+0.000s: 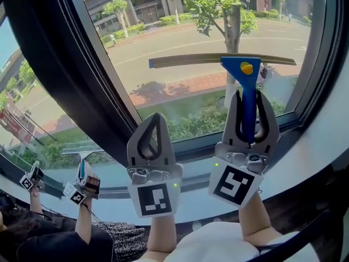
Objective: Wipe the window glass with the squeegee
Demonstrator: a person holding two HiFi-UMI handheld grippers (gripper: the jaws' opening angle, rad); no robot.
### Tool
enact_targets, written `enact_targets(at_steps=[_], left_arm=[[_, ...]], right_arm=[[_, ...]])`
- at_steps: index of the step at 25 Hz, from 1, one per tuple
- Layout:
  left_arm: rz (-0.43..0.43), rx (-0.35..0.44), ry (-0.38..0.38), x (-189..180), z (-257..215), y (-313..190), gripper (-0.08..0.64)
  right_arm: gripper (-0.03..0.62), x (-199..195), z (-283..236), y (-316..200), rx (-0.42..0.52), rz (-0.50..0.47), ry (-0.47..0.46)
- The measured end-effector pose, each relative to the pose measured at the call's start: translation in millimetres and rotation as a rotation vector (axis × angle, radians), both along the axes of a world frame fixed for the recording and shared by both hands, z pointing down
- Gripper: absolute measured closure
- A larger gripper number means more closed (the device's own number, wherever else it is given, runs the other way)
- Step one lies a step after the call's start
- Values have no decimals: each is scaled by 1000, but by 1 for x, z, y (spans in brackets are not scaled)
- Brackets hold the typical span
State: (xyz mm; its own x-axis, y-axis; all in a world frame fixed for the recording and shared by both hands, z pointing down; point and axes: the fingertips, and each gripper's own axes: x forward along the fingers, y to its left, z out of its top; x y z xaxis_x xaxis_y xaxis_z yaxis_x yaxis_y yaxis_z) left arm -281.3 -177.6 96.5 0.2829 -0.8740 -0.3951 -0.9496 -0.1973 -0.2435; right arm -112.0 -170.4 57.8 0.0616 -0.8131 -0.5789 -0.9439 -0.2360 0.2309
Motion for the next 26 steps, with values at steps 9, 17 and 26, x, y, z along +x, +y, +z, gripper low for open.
enact_targets(at_steps=[9, 17, 26], left_arm=[[4, 13, 13, 48, 48, -15, 558], [13, 22, -5, 73, 124, -11, 558], [15, 2, 5, 31, 3, 36, 558]], right_arm=[[443, 48, 51, -16, 9, 5, -7], [443, 69, 125, -12, 36, 4, -7], [443, 25, 3, 36, 25, 6, 1]])
